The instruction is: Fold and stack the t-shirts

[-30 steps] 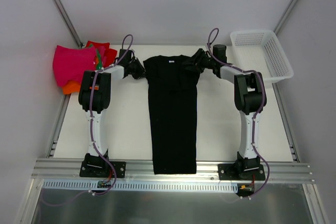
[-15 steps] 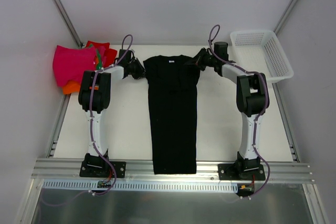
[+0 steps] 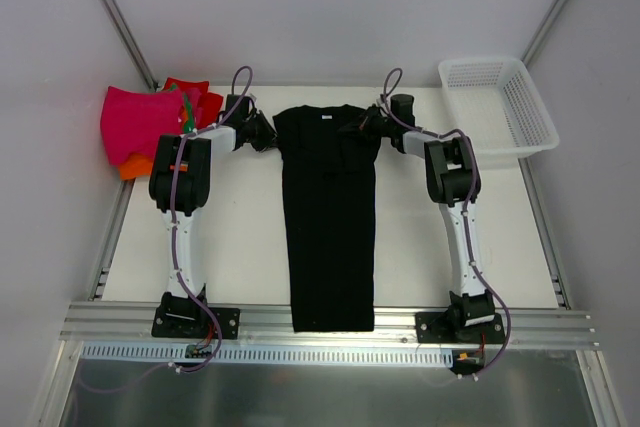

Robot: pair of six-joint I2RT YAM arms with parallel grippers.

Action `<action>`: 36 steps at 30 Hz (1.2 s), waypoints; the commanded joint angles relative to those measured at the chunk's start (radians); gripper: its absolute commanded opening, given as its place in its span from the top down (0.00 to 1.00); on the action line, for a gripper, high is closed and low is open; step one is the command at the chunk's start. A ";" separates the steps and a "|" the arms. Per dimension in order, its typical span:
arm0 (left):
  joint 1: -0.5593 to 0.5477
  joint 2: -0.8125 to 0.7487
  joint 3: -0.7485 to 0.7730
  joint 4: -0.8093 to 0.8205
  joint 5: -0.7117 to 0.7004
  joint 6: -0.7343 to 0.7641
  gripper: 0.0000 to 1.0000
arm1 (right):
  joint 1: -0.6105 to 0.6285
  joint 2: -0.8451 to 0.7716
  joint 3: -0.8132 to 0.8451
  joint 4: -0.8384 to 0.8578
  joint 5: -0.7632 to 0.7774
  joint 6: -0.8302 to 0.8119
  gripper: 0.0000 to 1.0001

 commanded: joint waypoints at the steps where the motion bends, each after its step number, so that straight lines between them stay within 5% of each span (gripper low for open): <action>1: 0.006 0.010 -0.021 -0.028 -0.009 0.011 1.00 | 0.007 0.006 0.046 -0.039 -0.015 0.013 0.99; 27: 0.014 0.013 -0.036 -0.022 -0.006 0.006 1.00 | 0.013 -0.415 -0.178 -0.596 0.629 -0.488 1.00; 31: 0.014 -0.020 -0.059 -0.018 -0.006 0.003 1.00 | 0.016 -0.498 -0.248 -0.519 0.525 -0.514 0.99; 36: -0.030 -0.259 -0.197 -0.002 -0.123 0.080 1.00 | 0.059 -0.679 -0.450 -0.406 0.422 -0.574 1.00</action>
